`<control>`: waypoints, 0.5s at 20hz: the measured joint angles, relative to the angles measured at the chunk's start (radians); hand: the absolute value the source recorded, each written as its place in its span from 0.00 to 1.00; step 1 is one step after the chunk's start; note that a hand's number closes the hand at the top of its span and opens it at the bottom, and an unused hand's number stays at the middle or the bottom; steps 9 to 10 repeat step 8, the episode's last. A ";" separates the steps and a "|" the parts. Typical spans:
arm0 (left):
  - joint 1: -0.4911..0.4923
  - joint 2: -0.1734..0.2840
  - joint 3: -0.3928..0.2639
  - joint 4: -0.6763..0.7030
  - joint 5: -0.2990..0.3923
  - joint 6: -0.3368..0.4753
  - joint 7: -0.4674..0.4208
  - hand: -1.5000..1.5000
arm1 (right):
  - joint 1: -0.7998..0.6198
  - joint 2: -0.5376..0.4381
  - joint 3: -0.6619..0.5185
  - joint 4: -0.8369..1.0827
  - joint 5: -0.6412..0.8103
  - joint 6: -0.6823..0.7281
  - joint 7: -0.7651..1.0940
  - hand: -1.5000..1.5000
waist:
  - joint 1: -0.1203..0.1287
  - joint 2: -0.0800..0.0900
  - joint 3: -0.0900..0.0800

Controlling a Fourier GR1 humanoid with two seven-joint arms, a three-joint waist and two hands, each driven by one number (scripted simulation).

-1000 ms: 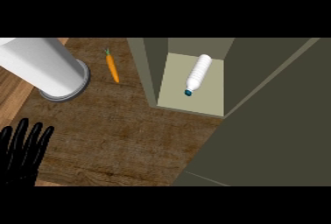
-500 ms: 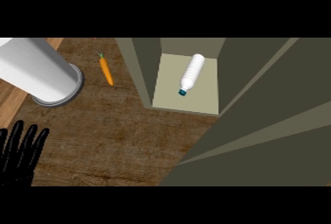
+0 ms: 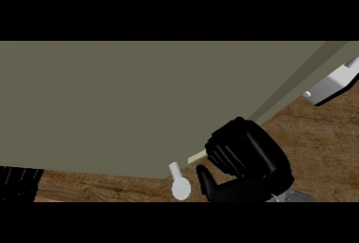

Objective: Pick up the bottled water, place it into the cabinet and close the cabinet

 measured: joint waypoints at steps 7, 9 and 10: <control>0.005 0.000 0.004 0.004 0.011 -0.019 0.006 0.00 | -0.364 0.011 -0.084 0.361 -0.065 -0.182 -0.054 1.00 | -0.002 -0.007 0.006; 0.007 -0.001 0.004 0.009 0.009 -0.024 0.003 0.00 | -0.400 0.010 -0.090 0.406 -0.083 -0.198 -0.060 1.00 | -0.009 -0.010 0.009; 0.007 -0.001 0.004 0.009 0.009 -0.024 0.003 0.00 | -0.400 0.010 -0.090 0.406 -0.083 -0.198 -0.060 1.00 | -0.009 -0.010 0.009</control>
